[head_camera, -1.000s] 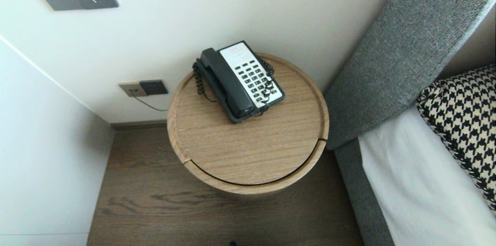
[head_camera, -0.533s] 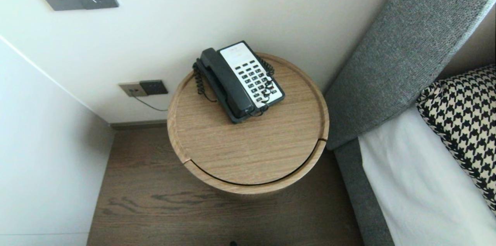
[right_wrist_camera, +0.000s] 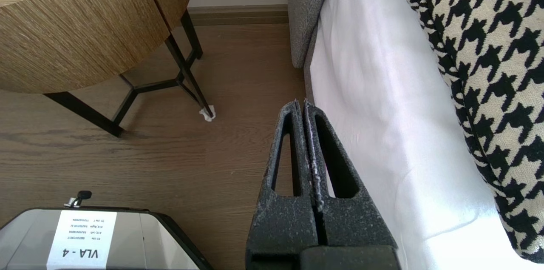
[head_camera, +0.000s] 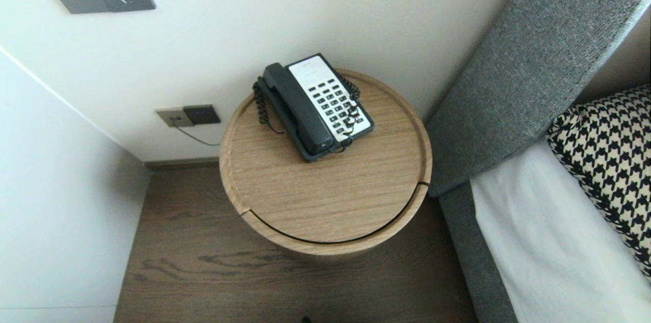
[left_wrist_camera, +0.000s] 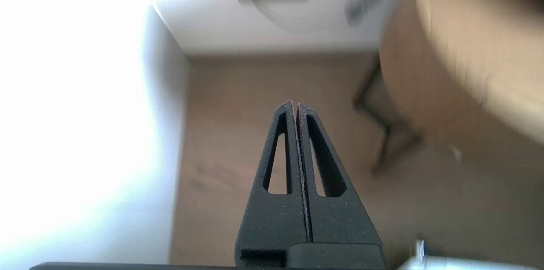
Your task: Open the nightstand drawer
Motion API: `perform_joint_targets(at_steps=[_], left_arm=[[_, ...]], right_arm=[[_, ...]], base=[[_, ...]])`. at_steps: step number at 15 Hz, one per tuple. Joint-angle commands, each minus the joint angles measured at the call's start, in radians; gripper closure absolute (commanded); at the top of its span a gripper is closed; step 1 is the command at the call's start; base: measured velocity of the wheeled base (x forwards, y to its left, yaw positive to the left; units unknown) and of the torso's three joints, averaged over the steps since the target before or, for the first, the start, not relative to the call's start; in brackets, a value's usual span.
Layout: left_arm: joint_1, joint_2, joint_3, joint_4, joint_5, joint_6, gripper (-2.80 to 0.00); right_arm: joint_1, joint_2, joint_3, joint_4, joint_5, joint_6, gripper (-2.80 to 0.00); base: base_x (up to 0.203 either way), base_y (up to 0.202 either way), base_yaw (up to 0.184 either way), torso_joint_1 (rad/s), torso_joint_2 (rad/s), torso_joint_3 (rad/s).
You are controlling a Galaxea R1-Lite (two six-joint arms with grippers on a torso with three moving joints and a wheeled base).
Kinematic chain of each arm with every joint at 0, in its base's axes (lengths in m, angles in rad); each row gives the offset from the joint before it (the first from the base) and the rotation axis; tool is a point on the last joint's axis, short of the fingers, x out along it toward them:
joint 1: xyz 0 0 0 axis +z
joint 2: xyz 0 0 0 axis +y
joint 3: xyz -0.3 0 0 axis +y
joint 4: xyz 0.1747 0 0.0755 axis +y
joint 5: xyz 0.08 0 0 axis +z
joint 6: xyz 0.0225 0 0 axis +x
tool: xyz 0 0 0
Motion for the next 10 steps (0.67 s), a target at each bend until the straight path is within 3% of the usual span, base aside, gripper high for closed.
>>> perform_joint_targets(at_steps=[1,4,5,10], left_arm=[[-0.026,0.208,-0.263,0.098,0.023,0.009,0.0],[-0.064,0.349,-0.542,0.414,0.039,0.018,0.0],[-0.071,0.397,-0.586,0.487,0.04,0.018,0.0],[-0.155,0.617,-0.692,0.62,-0.002,-0.023,0.0]], right_arm=[[0.001,-0.005,0.0,0.0,0.0,-0.001,0.0],[0.001,-0.005,0.0,0.0,0.0,-0.001,0.0],[0.002,-0.005,0.0,0.0,0.0,-0.001,0.0],[0.001,-0.003,0.0,0.0,0.0,-0.001,0.0]], base=[[0.0,0.0,0.0,0.0,0.0,0.0],[0.0,0.0,0.0,0.0,0.0,0.0],[0.0,0.0,0.0,0.0,0.0,0.0],[0.0,0.0,0.0,0.0,0.0,0.0]])
